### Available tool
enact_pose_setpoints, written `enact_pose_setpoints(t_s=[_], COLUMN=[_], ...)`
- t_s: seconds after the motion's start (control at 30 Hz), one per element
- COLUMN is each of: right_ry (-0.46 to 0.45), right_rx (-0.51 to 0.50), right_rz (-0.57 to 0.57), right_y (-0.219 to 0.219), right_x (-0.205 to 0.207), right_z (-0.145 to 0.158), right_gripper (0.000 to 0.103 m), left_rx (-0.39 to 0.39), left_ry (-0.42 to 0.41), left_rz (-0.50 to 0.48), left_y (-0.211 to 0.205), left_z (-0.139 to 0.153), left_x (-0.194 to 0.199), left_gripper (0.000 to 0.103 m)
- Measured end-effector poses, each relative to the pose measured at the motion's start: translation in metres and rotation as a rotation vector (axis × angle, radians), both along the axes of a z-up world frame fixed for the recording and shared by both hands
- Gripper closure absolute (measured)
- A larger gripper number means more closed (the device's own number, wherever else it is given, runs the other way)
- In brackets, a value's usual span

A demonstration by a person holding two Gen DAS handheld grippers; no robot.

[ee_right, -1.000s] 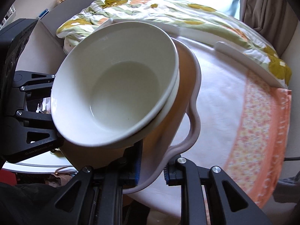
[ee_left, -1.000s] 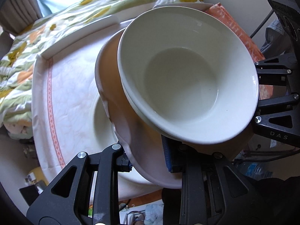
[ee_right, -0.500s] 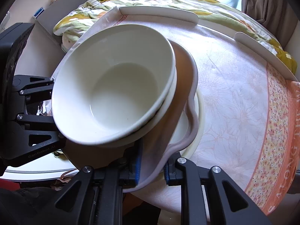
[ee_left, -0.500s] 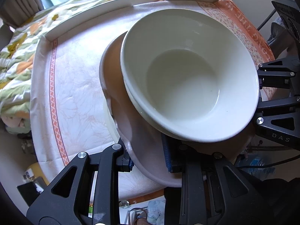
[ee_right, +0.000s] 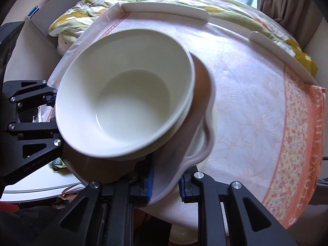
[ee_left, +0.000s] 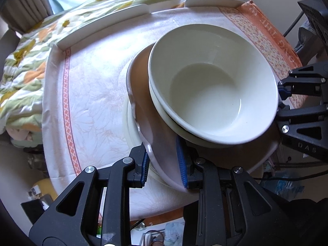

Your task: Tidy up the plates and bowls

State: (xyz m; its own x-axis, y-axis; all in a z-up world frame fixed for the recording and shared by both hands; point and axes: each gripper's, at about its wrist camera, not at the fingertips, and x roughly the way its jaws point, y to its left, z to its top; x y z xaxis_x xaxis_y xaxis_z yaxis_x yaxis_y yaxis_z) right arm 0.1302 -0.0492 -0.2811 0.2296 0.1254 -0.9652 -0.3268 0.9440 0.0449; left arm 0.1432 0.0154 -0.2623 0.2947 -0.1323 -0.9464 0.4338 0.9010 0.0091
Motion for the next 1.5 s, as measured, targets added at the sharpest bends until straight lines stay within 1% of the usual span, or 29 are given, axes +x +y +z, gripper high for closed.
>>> enact_pose_setpoints(t_s=[0.1, 0.23, 0.37, 0.43, 0.5, 0.57, 0.6, 0.67, 0.73, 0.8, 0.87, 0.9, 0.93, 0.97, 1.0, 1.03, 1.07, 1.1, 1.17, 1.2, 1.33, 1.5], right_ry=[-0.012, -0.017, -0.04, -0.063, -0.098, -0.136, -0.169, -0.231, -0.296, -0.393, -0.472, -0.532, -0.578, -0.61, -0.663, -0.694, -0.73, -0.752, -0.802, -0.822, -0.846, -0.871], right_rx=[-0.011, 0.004, 0.009, -0.002, -0.024, -0.024, -0.016, -0.002, -0.01, -0.01, -0.008, 0.013, 0.033, 0.046, 0.067, 0.074, 0.078, 0.078, 0.073, 0.069, 0.084, 0.066], right_rz=[-0.017, -0.041, -0.071, -0.094, -0.109, -0.113, -0.117, -0.12, -0.128, -0.135, -0.143, -0.15, -0.157, -0.162, -0.172, -0.179, -0.19, -0.197, -0.223, -0.241, -0.293, -0.332], right_y=[-0.006, -0.014, -0.017, -0.018, -0.019, -0.019, -0.02, -0.021, -0.022, -0.024, -0.027, -0.03, -0.031, -0.033, -0.035, -0.036, -0.038, -0.038, -0.04, -0.043, -0.051, -0.061], right_x=[-0.001, -0.004, -0.014, -0.022, -0.031, -0.039, -0.046, -0.055, -0.065, -0.079, -0.09, -0.1, -0.108, -0.111, -0.12, -0.125, -0.131, -0.135, -0.143, -0.146, -0.15, -0.154], right_z=[0.008, 0.018, 0.03, 0.041, 0.055, 0.071, 0.086, 0.113, 0.141, 0.178, 0.206, 0.225, 0.238, 0.245, 0.257, 0.263, 0.269, 0.272, 0.277, 0.279, 0.28, 0.277], right_gripper=[0.085, 0.085, 0.085, 0.085, 0.085, 0.085, 0.085, 0.085, 0.085, 0.083, 0.068, 0.043, 0.017, 0.01, 0.007, 0.007, 0.007, 0.007, 0.005, 0.001, 0.001, 0.001], left_rx=[-0.001, -0.006, -0.019, -0.022, -0.029, -0.056, -0.072, -0.11, -0.161, -0.204, -0.246, -0.261, -0.27, -0.274, -0.276, -0.279, -0.286, -0.304, -0.339, -0.341, -0.288, -0.258], left_ry=[-0.01, -0.028, -0.056, -0.069, -0.1, -0.156, -0.189, -0.282, -0.381, -0.487, -0.571, -0.607, -0.639, -0.672, -0.697, -0.718, -0.743, -0.797, -0.856, -0.864, -0.877, -0.863], left_rz=[0.002, 0.01, 0.014, 0.023, 0.037, 0.059, 0.073, 0.11, 0.142, 0.184, 0.221, 0.235, 0.247, 0.257, 0.266, 0.279, 0.296, 0.317, 0.32, 0.318, 0.325, 0.325], left_y=[0.002, 0.009, 0.018, 0.023, 0.028, 0.034, 0.036, 0.038, 0.04, 0.041, 0.04, 0.04, 0.041, 0.04, 0.04, 0.039, 0.039, 0.041, 0.041, 0.04, 0.026, 0.013], left_z=[0.007, 0.02, 0.037, 0.048, 0.063, 0.087, 0.1, 0.136, 0.173, 0.21, 0.241, 0.254, 0.264, 0.274, 0.281, 0.286, 0.292, 0.296, 0.302, 0.305, 0.303, 0.293], left_x=[-0.004, -0.009, -0.019, -0.025, -0.033, -0.041, -0.045, -0.054, -0.066, -0.079, -0.093, -0.099, -0.106, -0.112, -0.117, -0.122, -0.128, -0.138, -0.15, -0.153, -0.154, -0.156], left_gripper=[0.081, 0.081, 0.081, 0.081, 0.081, 0.081, 0.081, 0.081, 0.081, 0.081, 0.08, 0.08, 0.08, 0.076, 0.069, 0.031, 0.003, 0.0, 0.0, 0.0, 0.0, 0.0])
